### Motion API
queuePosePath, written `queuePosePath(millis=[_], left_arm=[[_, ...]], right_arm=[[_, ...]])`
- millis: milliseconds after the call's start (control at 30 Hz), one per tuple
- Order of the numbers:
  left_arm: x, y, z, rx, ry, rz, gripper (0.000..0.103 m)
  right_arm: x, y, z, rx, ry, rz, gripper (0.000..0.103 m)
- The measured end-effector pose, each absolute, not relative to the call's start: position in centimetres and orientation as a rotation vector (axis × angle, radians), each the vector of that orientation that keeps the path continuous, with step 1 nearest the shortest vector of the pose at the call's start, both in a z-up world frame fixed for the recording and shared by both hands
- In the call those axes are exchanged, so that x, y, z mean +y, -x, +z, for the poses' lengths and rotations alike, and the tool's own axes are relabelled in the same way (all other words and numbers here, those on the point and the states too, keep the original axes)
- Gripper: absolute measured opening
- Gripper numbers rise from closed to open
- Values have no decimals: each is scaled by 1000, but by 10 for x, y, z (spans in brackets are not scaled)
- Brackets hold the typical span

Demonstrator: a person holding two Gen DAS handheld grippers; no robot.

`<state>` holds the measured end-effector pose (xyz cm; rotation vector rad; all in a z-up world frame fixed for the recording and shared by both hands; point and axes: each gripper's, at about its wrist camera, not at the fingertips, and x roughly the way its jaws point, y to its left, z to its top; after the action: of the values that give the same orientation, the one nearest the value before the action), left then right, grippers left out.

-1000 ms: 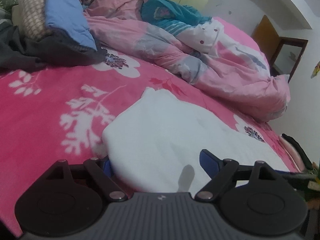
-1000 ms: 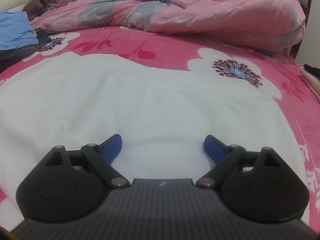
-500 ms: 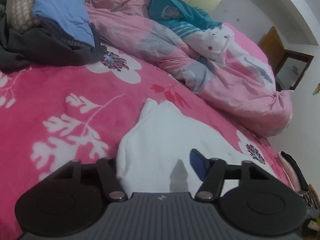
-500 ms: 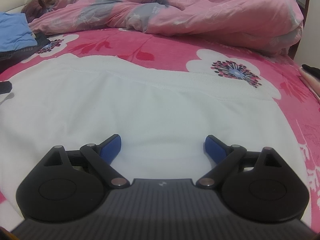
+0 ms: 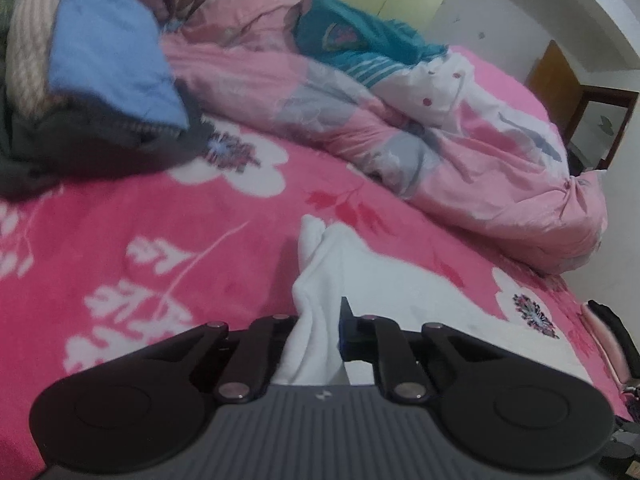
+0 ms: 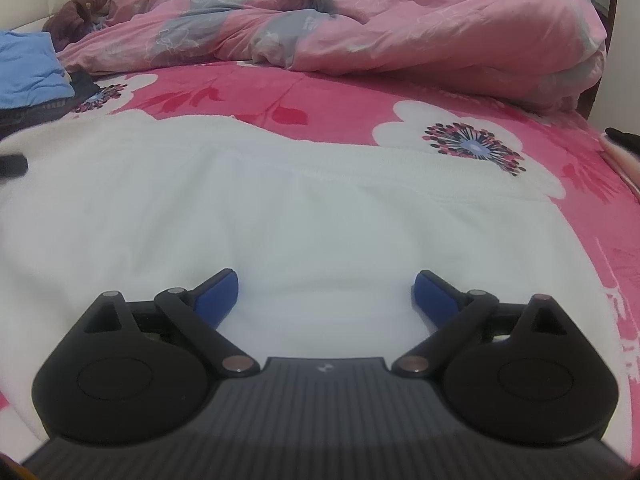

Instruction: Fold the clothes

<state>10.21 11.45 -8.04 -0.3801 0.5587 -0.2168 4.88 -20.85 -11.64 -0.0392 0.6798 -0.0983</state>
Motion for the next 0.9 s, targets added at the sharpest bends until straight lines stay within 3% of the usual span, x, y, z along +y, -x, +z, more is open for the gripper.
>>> queuePosePath(millis=[200, 567, 700, 900], left_arm=[[79, -95, -38, 492, 318, -304, 11], [-59, -84, 17, 452, 98, -553, 11], [-110, -77, 12, 490, 45, -639, 11], [-170, -71, -39, 646, -65, -745, 13]], right_arm=[[-209, -49, -117, 670, 43, -94, 96], [-219, -35, -113, 634, 22, -17, 96], [-227, -8, -106, 593, 42, 20, 96], [-251, 30, -110, 572, 5, 29, 97]])
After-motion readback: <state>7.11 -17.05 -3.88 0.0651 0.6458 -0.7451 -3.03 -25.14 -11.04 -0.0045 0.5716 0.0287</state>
